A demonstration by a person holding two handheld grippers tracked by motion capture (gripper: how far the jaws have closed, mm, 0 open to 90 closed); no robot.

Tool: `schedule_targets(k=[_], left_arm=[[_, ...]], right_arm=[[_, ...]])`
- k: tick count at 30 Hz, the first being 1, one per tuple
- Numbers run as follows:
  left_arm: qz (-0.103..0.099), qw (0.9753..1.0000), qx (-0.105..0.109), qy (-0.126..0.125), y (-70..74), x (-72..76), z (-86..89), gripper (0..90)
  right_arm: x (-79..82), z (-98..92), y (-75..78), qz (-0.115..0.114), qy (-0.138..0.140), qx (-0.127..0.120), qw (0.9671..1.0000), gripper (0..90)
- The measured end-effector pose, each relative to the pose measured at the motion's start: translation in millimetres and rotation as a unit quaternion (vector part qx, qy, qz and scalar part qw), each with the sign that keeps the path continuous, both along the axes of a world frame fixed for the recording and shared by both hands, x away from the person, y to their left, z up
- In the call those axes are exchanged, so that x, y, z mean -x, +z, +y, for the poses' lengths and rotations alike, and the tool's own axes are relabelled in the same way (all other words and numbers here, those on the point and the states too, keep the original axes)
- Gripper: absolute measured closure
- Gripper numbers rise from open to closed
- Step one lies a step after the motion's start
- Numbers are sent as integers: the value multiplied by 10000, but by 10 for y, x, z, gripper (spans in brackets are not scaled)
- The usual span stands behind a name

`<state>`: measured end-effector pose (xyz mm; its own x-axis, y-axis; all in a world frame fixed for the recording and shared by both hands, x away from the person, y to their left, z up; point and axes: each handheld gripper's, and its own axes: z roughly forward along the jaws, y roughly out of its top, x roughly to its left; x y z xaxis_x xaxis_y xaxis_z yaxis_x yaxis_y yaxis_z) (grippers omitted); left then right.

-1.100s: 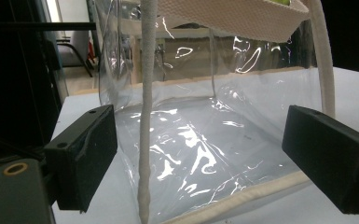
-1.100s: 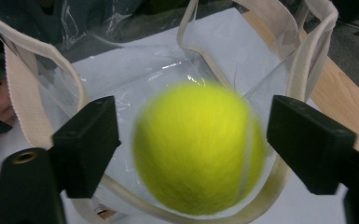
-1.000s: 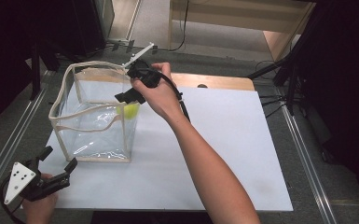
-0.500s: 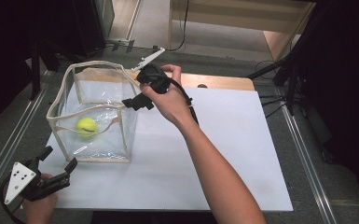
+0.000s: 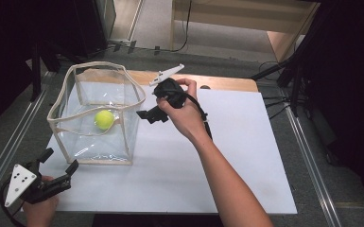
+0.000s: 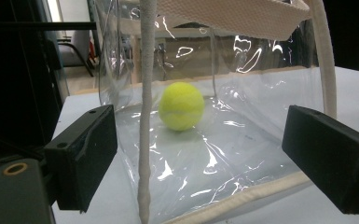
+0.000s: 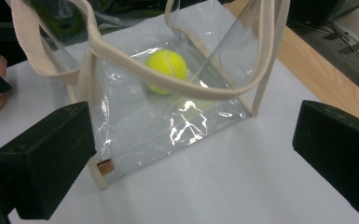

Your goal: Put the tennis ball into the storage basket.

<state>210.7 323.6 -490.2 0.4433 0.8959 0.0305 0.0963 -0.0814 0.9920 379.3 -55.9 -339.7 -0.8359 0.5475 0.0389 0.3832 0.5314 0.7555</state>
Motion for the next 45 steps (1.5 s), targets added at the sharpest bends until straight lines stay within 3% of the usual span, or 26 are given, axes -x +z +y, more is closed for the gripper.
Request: schedule_targets(k=[7, 25, 45], left_arm=[[3, 10000, 6, 7, 0, 0, 0, 104], [9, 10000, -11, 1, 1, 2, -2, 104], [1, 10000, -19, 14, 0, 4, -6, 104]], right_arm=[[85, -108, -151, 7, -21, 20, 10000, 0], [338, -424, -543, 62, -275, -206, 9994, 0], [639, -777, -947, -127, -508, -537, 9972, 0]])
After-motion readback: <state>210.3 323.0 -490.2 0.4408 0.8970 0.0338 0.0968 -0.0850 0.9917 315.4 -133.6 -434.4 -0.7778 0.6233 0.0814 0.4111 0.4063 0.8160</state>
